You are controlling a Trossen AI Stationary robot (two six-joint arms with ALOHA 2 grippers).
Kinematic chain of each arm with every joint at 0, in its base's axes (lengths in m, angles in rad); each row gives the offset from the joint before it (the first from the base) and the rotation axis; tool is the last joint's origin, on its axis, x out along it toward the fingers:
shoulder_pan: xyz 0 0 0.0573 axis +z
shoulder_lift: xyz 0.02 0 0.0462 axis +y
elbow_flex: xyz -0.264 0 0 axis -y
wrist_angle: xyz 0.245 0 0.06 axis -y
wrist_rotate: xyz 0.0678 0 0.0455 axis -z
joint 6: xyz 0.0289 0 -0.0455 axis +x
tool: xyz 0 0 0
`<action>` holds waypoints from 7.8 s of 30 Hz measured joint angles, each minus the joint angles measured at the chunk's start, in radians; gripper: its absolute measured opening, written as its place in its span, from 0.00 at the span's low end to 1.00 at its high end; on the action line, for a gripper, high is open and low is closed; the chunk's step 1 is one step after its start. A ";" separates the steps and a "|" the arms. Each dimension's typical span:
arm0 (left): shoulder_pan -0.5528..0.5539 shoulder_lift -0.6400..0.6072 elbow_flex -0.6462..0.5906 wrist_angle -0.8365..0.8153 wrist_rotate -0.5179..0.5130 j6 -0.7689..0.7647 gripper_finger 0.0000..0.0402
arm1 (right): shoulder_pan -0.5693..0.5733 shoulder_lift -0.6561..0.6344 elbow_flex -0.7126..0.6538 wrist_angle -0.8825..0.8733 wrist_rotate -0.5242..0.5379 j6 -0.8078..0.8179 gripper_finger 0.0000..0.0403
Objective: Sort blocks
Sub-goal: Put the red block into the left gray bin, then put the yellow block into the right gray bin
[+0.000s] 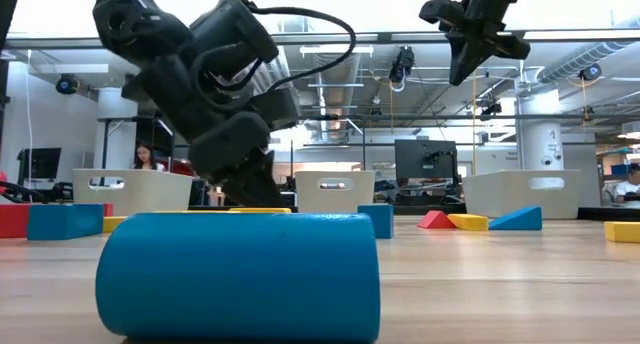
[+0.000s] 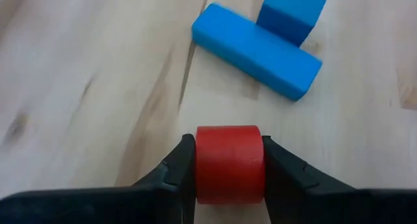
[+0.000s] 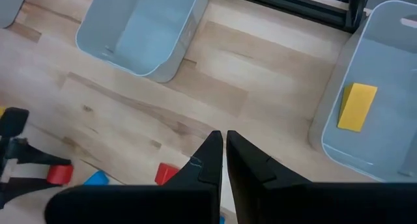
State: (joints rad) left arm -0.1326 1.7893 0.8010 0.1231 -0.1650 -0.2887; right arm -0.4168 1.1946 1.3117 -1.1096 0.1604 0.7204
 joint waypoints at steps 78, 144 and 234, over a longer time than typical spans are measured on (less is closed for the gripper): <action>0.975 -0.625 0.068 -1.012 -0.023 -0.293 0.38 | 0.000 0.155 -0.001 0.104 -0.037 -0.093 0.03; 0.198 -0.744 0.067 -0.974 0.041 -0.532 0.39 | 0.211 0.310 -0.191 0.129 -0.212 0.323 0.45; 0.198 -0.749 0.235 -1.081 -0.066 -0.461 0.39 | -0.334 0.261 0.019 -0.044 0.041 -0.033 0.24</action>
State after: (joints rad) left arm 0.0654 1.0401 1.0359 -0.9577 -0.2306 -0.7501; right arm -0.7505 1.4559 1.3302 -1.1539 0.2019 0.6875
